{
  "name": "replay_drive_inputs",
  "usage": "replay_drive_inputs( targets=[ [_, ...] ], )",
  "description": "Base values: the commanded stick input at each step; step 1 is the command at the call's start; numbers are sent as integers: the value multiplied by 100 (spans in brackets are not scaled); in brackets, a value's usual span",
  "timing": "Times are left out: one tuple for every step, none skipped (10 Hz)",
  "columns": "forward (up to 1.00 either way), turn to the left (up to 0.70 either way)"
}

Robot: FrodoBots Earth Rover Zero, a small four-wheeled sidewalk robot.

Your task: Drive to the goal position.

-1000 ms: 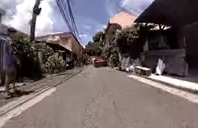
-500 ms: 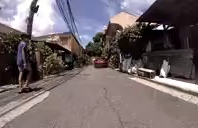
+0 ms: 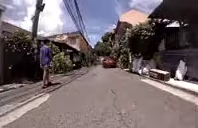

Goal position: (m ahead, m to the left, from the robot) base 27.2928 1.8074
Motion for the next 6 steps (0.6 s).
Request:
replay_drive_inputs(
  targets=[
    [70, 0],
    [70, 0],
    [70, 0],
    [70, 0],
    [70, 0],
    [70, 0]
  ],
)
